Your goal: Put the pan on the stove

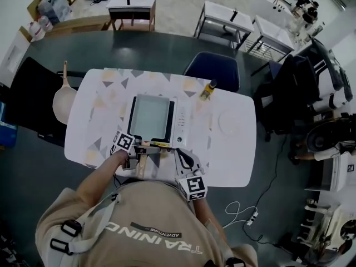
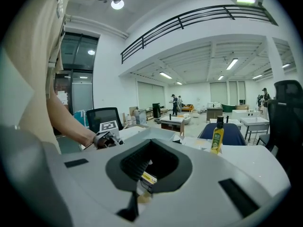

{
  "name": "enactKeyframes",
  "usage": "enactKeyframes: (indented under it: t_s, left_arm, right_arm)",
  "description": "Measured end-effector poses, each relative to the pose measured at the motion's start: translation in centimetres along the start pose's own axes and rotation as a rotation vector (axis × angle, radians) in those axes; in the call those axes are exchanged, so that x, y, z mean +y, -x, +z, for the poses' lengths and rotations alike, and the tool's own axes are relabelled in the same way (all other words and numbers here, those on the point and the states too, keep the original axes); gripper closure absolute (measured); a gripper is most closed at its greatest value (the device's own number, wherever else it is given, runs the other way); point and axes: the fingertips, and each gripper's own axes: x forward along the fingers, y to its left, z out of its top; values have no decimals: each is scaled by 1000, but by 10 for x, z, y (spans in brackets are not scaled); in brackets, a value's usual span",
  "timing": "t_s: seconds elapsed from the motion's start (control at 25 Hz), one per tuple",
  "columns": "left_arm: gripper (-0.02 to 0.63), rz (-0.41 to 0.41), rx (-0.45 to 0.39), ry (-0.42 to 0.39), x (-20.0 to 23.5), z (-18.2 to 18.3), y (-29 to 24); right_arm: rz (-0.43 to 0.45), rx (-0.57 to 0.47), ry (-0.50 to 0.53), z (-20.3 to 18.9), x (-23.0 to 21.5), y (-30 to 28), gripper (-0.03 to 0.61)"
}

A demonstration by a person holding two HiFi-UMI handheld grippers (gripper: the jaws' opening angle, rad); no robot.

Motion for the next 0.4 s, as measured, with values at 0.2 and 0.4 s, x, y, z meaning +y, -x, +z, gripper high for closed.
enactKeyframes:
  t_s: [0.2,0.4]
  left_arm:
    - [442,-8,-8,-1,-1,2,0]
    - [442,-9,-7,32,-2,-8,6]
  right_arm:
    - [-4,-7,3,2,2,3,574]
    - [-22,-3,-3,3,5,7,574]
